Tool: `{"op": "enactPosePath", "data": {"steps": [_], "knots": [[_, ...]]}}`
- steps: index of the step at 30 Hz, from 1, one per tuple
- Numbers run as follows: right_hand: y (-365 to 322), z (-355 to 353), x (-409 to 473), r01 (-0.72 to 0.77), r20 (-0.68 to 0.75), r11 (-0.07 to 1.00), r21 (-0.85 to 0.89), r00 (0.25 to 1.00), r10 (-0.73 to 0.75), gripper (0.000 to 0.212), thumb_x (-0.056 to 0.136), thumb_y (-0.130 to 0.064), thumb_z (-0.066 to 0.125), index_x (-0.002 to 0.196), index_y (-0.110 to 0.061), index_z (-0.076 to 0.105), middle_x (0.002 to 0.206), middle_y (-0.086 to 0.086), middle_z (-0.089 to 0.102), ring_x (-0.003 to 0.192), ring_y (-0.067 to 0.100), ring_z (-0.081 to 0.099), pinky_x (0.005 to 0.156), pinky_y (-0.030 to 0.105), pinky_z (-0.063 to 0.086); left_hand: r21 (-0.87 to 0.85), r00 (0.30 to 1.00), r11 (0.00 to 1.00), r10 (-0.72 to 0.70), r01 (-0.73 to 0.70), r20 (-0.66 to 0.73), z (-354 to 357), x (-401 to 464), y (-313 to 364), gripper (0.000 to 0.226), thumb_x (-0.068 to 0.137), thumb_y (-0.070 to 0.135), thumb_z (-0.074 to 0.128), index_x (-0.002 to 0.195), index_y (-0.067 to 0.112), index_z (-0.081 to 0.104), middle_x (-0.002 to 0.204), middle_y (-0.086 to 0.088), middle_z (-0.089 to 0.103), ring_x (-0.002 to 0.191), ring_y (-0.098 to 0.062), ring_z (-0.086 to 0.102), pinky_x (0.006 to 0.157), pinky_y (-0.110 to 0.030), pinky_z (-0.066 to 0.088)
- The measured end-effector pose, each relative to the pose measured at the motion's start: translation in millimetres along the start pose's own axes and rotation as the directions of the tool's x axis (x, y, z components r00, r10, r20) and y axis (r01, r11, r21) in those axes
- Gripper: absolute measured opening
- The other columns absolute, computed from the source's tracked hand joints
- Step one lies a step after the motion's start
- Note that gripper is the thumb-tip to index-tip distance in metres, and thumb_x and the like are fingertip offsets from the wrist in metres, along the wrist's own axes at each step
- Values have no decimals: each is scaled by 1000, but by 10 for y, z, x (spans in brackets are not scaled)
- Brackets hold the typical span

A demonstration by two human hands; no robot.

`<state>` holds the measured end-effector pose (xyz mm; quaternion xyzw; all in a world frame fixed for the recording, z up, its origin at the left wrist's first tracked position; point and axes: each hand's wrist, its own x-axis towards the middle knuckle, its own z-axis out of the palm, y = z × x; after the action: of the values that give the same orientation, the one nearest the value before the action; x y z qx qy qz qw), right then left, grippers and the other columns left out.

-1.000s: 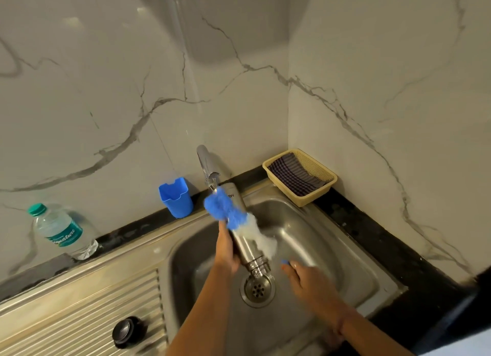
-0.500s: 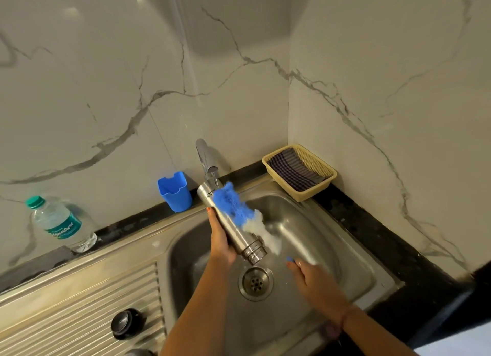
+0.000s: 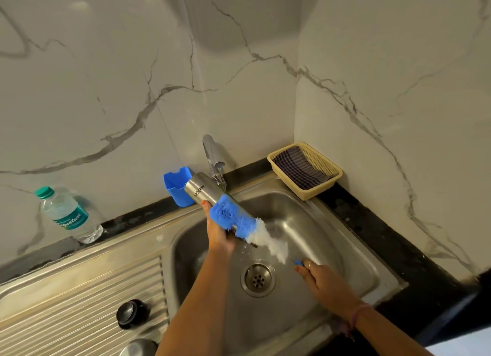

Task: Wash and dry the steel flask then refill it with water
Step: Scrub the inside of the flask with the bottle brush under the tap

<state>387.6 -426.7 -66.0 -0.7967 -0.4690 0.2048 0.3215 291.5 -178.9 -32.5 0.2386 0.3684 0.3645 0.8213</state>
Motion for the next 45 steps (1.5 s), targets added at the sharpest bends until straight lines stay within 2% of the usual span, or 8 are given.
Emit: {"op": "enactPosePath", "data": {"steps": [2,4,15,20,26,36,41,45], "knots": [[-105,-9,148,3,-56,1000,21,998,-1,29,99,-40,40,87,-20,57,53,-1,50,47,13,49,47,31,42,26,1000,999,23,-23,7,8,-43,-11,68,90,67,48,140,21,51,117,-7,70,105,-24,67,85,-40,54],[-233,-5,310,0,-118,1000,27,993,3,34,100,-40,40,80,-17,56,52,0,48,45,13,45,46,27,37,43,1000,999,16,-17,25,6,-66,-42,71,89,69,47,145,26,44,133,-11,63,114,-29,64,85,-44,54],[54,-120,-120,-69,-38,996,57,997,71,27,98,-40,41,81,-26,56,55,-1,50,50,6,49,53,23,42,-43,999,998,-37,36,-24,44,-94,49,69,91,71,44,141,24,45,119,-8,66,99,-28,64,85,-49,53],[-263,-243,271,7,-77,1000,17,997,-6,37,99,-41,41,77,-14,54,54,-2,46,47,6,42,51,33,38,-39,998,998,-53,54,36,104,-132,23,69,93,71,38,143,24,46,125,-8,64,103,-28,64,83,-45,54],[-754,-276,646,17,-108,999,-33,994,-20,39,101,-34,43,64,-21,43,50,-7,38,43,6,34,45,20,33,60,990,993,-110,105,88,116,-180,-48,75,88,75,44,143,24,46,131,-14,62,117,-32,61,96,-49,51],[-222,-30,79,-55,-131,998,20,990,57,32,98,-35,45,73,-18,56,47,-3,44,42,10,43,44,23,32,82,989,987,-141,136,52,-116,-122,-92,69,93,71,40,138,21,52,123,-15,67,113,-34,64,102,-52,48],[-605,-177,634,-66,-139,995,-78,989,54,35,101,-37,39,75,-18,52,53,-7,43,47,7,40,47,22,30,129,973,971,-212,200,88,-60,-229,-189,82,82,81,48,132,17,57,109,-15,72,92,-30,72,79,-41,58],[-611,-249,635,-77,-133,991,-112,989,62,36,101,-37,39,73,-19,51,55,-6,43,48,6,39,47,19,31,121,974,972,-211,201,79,-122,-198,-185,85,77,78,59,135,15,54,105,-15,73,85,-28,73,74,-40,58]]}}
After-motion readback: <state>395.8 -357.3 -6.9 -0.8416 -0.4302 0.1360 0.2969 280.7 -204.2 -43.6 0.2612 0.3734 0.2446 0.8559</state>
